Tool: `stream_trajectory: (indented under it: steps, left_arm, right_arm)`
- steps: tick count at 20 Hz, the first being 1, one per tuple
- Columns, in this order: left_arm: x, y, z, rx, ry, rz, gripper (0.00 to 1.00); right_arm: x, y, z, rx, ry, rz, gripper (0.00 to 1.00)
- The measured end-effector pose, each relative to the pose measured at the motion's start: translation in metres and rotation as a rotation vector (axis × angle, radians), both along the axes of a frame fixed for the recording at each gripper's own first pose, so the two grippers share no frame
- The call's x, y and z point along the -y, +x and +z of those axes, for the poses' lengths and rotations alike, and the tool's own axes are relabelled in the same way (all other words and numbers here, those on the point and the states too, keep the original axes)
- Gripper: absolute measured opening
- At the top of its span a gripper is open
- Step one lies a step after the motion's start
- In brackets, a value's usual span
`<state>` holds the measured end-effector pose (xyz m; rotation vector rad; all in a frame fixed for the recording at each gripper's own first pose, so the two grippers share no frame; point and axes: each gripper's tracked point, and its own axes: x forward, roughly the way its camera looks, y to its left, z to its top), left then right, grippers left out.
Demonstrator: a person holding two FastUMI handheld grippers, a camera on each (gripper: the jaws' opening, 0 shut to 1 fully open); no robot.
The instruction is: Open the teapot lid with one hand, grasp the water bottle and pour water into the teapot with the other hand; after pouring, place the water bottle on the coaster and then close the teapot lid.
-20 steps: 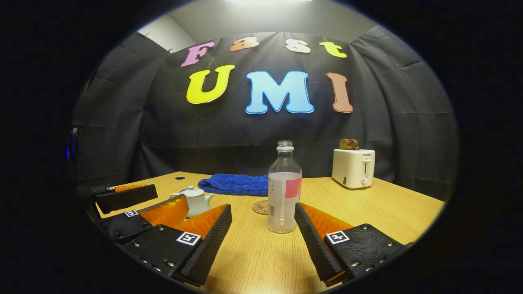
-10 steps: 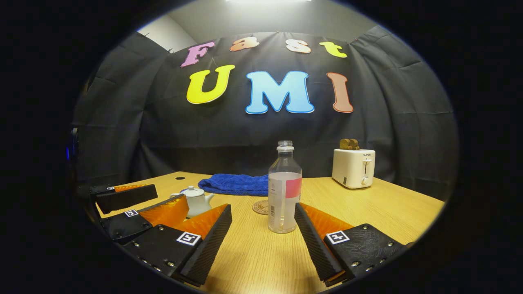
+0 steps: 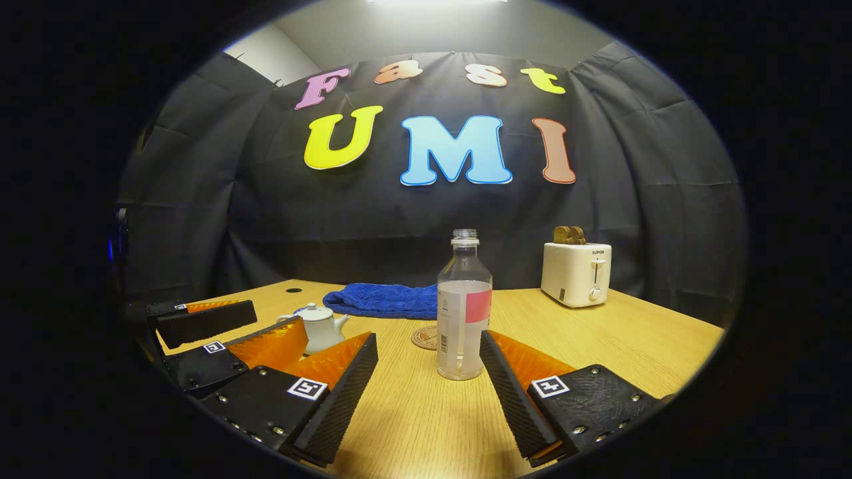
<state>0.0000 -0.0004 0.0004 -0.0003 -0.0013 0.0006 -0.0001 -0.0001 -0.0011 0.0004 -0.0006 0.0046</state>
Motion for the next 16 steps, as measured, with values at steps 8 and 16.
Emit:
stream_trajectory:
  steps: [8,16]
  left_arm:
    - [-0.002,0.004,-0.004,-0.033,-0.041,-0.016,0.96]
    - [-0.031,0.049,0.038,-0.011,-0.027,0.013,0.95]
  right_arm:
    - [-0.001,0.002,-0.003,-0.02,0.027,0.03,0.96]
    - [0.027,0.018,0.026,-0.023,0.02,-0.026,0.96]
